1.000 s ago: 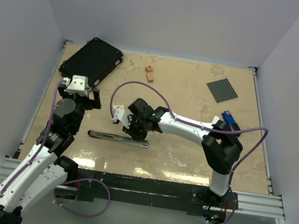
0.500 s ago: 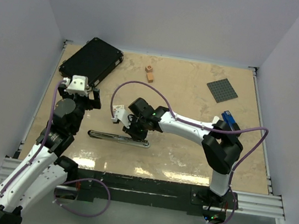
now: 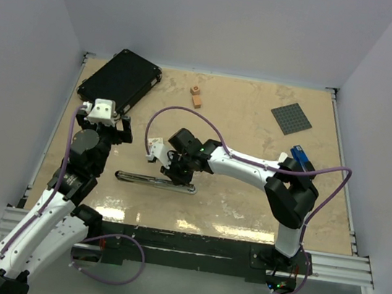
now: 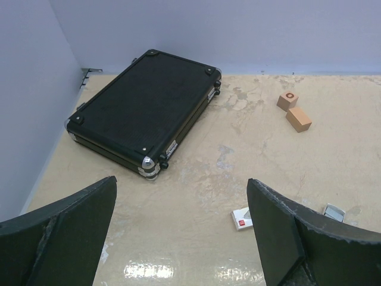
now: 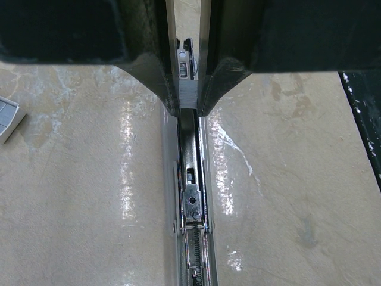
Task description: Load the staples into the stapler
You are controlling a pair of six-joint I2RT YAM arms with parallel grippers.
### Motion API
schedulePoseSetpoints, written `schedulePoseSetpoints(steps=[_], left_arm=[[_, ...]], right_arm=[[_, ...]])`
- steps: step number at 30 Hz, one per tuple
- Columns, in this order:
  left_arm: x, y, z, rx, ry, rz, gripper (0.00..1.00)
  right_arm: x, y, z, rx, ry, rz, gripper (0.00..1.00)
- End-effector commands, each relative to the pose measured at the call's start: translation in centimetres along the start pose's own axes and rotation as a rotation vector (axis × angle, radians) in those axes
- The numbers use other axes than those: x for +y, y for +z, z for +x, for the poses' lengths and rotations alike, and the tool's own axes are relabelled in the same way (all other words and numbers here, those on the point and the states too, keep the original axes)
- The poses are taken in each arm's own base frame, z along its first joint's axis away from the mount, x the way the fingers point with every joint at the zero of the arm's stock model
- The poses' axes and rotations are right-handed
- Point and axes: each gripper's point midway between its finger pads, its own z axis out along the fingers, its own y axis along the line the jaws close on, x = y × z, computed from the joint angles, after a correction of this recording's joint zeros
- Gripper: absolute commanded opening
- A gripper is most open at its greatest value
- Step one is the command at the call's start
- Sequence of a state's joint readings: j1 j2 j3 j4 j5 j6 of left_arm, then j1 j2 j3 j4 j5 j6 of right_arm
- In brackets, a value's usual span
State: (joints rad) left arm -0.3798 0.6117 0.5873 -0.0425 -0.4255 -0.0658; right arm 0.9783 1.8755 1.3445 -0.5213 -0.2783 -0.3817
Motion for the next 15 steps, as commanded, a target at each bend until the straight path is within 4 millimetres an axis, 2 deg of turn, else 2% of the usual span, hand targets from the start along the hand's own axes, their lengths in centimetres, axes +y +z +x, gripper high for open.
schedulePoseSetpoints(steps=[1,15], left_arm=[[0.19,-0.06,-2.33,-0.053,-0.013,-0.001,0.95],[0.04,0.04,-2.21,-0.048,-0.011,0.005,0.95]], right_arm=[[-0.9,-1.59,-1.83,-0.049,-0.003,0.038,0.15],[-0.68,-1.05,-1.31,-0.034,0.0,0.014,0.14]])
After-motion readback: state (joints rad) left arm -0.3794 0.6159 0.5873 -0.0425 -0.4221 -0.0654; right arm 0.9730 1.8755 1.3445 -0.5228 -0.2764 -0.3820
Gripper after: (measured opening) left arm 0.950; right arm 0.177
